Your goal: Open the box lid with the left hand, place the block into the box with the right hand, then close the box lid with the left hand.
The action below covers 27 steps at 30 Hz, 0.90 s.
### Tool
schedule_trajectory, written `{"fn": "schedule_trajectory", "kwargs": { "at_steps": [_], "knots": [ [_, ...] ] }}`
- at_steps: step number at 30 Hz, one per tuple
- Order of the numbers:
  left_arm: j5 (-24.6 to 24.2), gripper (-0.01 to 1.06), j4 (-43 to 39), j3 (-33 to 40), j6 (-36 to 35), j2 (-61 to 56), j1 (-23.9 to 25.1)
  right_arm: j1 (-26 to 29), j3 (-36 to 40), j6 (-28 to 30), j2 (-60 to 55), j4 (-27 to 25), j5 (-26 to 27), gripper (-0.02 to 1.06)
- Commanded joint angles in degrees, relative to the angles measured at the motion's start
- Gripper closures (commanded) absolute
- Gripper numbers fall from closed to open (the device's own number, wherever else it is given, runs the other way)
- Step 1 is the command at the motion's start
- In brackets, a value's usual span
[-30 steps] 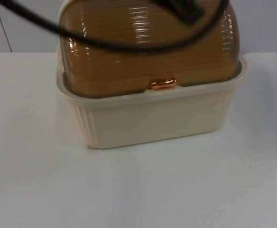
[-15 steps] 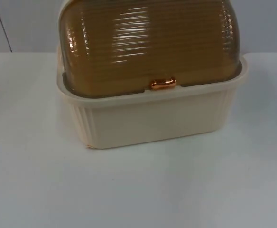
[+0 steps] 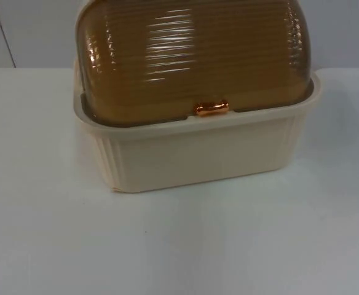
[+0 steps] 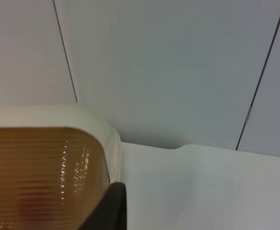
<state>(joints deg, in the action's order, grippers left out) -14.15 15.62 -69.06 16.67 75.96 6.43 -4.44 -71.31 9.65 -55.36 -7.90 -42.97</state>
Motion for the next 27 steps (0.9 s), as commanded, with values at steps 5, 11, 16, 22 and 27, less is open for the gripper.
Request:
{"fn": "schedule_trajectory", "kwargs": {
  "at_steps": [5, 11, 16, 22, 27],
  "knots": [
    [-5.88, 0.72, 1.62, 0.24, -0.53, 1.35, 0.17, 0.23, 0.16, 0.12, 0.24, -0.16, 1.48, 0.00],
    [-10.86, 0.01, 5.05, 0.24, -0.88, 3.34, 0.17, 0.23, 0.16, 0.12, 0.24, -0.16, 1.58, 0.00],
    [-13.36, 0.01, 8.18, 0.11, -1.52, 2.47, 0.17, 0.23, 0.16, 0.12, 0.24, -0.16, 1.37, 0.00],
    [-15.77, 0.01, 8.94, 0.11, -0.91, -0.78, 0.17, 0.23, 0.16, -0.06, 0.24, 1.45, 1.37, 0.00],
    [-16.38, 0.01, 8.58, 0.11, -0.91, -4.68, 0.17, 0.23, 0.90, -2.64, 0.24, 4.96, 1.02, 0.00]
  ]
}}
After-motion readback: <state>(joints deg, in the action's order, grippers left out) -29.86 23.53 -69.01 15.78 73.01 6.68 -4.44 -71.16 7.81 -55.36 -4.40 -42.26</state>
